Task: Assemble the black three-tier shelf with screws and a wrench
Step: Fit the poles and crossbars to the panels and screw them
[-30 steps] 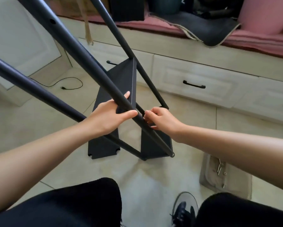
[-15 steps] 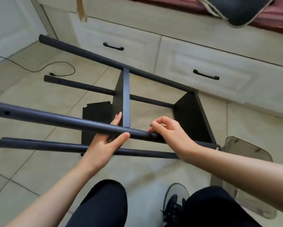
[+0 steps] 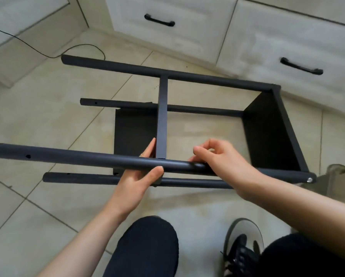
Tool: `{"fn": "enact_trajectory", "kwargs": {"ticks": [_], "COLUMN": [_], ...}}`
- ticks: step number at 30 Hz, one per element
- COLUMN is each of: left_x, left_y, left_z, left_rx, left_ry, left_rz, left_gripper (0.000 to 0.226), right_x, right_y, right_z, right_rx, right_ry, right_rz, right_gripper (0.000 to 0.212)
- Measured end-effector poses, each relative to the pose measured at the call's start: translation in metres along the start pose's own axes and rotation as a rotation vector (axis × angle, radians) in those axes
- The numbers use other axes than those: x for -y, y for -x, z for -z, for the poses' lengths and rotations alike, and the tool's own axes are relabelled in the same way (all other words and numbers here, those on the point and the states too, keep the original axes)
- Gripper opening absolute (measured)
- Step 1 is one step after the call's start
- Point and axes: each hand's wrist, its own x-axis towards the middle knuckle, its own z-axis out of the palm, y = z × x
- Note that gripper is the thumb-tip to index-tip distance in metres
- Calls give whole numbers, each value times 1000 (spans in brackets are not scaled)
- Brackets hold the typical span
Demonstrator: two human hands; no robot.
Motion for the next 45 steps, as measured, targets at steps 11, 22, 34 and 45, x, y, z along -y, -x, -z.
{"fn": "enact_trajectory", "kwargs": {"ticks": [11, 22, 34, 45], "left_x": [11, -17, -40, -28], "left_y": [-2, 16, -18, -42], "left_z": [0, 8, 35, 57], "left_rx": [-33, -306, -27, 366], "left_ry": [45, -930, -1218, -1170], "left_rz": [84, 324, -128, -493], "left_gripper": [69, 70, 91, 73], "right_x": [-4, -15, -16, -13], "right_y": [-14, -23, -25, -50], "right_z": [-10, -25, -22, -7], "right_rx": [-20, -53, 6, 294], "right_ry": [7, 60, 96, 107], "right_rz": [-38, -14, -3, -98], "right_gripper": [19, 17, 17, 13]}}
